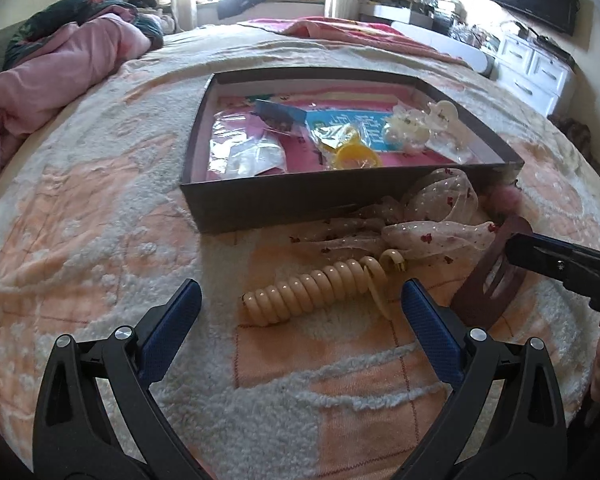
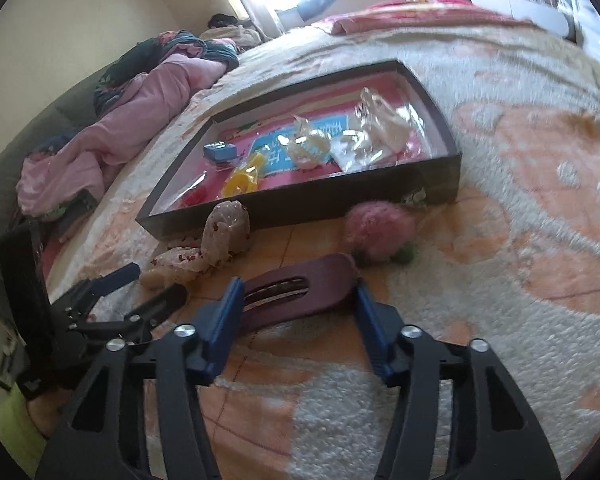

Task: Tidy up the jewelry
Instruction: 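Grasp the dark hair clip with the right tool while the left tool grasps the coiled hair tie, then carry the dark clip and coiled hair tie into the tray and release both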

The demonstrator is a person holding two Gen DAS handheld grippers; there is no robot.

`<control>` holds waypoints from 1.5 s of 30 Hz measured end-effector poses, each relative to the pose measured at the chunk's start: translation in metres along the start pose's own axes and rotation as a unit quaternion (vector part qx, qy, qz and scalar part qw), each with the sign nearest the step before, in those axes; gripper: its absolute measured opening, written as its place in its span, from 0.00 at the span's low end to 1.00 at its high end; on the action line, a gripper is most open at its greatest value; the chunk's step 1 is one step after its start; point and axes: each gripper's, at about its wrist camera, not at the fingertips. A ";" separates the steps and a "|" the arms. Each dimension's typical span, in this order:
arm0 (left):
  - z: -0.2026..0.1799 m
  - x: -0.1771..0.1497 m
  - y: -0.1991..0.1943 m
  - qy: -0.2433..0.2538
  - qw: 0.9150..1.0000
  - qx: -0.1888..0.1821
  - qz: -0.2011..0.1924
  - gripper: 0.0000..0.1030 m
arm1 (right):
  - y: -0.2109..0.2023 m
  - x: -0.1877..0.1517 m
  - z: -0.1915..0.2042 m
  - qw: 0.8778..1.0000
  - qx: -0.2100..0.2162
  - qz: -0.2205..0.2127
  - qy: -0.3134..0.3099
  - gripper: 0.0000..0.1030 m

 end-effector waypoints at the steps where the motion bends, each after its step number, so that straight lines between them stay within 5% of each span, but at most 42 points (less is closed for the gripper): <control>1: -0.001 0.001 0.001 0.005 1.000 0.001 0.001 0.89 | 0.001 0.000 -0.001 1.000 -0.001 0.001 0.005 0.48; 5: -0.003 0.004 0.009 0.022 1.000 0.005 0.009 0.88 | -0.003 -0.002 0.000 1.000 -0.017 0.000 0.003 0.44; 8: -0.007 0.006 0.013 0.034 0.999 0.005 0.013 0.79 | -0.002 -0.001 0.002 1.000 -0.019 -0.005 -0.007 0.37; 12: -0.012 0.009 0.012 0.051 0.999 0.001 0.008 0.53 | -0.005 0.001 0.000 1.000 -0.014 -0.021 -0.012 0.27; 18: -0.018 0.009 0.006 0.063 0.998 0.002 0.004 0.30 | -0.015 0.006 0.000 0.999 0.008 -0.041 -0.030 0.18; 25: -0.009 0.009 -0.010 0.033 0.999 -0.018 0.000 0.29 | -0.026 0.012 0.002 0.997 0.024 -0.056 -0.051 0.05; 45: -0.005 0.011 -0.055 -0.004 0.997 -0.064 -0.046 0.24 | -0.049 0.027 0.007 0.993 0.034 -0.066 -0.087 0.04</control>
Point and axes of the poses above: each gripper's, at about its wrist camera, not at the fingertips, and y roughly the way its jaws point, z to its left, x to its top, and after that the axes turned 9 degrees about x, right-handed
